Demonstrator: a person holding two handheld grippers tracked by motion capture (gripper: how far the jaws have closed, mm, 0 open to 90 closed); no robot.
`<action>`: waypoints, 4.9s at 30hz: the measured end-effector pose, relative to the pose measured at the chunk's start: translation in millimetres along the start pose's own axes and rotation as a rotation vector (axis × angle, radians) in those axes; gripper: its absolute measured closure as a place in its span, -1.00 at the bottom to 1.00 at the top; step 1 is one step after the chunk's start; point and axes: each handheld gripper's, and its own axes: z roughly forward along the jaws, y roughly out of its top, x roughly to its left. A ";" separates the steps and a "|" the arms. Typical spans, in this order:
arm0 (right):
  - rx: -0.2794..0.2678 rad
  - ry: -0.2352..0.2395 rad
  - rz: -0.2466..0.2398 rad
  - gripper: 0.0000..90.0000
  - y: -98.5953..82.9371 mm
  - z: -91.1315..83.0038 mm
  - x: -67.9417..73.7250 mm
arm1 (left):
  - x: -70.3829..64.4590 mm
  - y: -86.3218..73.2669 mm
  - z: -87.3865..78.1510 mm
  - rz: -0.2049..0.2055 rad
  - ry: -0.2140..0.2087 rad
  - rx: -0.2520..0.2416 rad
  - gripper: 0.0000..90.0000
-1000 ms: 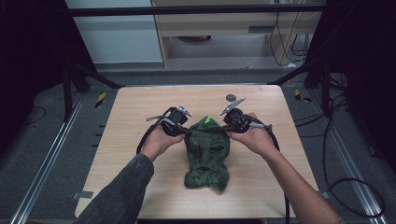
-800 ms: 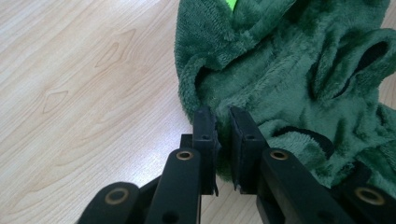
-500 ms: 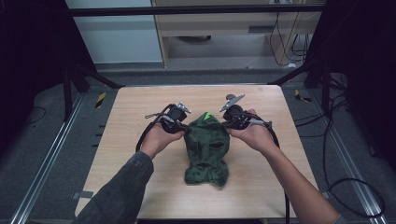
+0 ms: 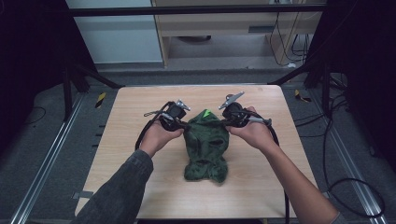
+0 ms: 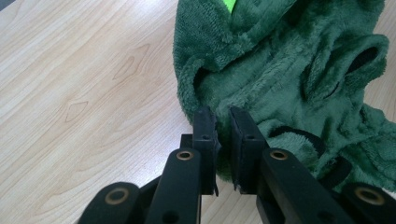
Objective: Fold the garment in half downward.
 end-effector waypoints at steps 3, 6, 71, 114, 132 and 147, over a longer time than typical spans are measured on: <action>0.004 -0.003 -0.005 0.90 0.0 0.5 0.5 | 0.2 -0.1 0.1 -0.001 0.001 0.000 0.81; 0.001 -0.003 -0.004 0.90 0.6 0.0 0.0 | 0.9 0.3 -0.8 -0.002 -0.001 -0.003 0.81; -0.067 -0.020 -0.052 0.89 -19.0 -1.1 20.7 | -15.5 -19.3 -6.0 0.042 0.021 -0.050 0.80; -0.095 -0.008 -0.117 0.85 -76.2 6.6 74.1 | -58.8 -84.6 20.5 0.067 0.014 -0.090 0.70; -0.089 0.020 -0.120 0.78 -99.7 9.8 83.7 | -61.8 -96.6 22.9 0.060 -0.005 -0.082 0.61; -0.080 0.029 -0.108 0.76 -113.1 11.6 83.6 | -64.7 -106.8 8.3 0.054 -0.013 -0.097 0.53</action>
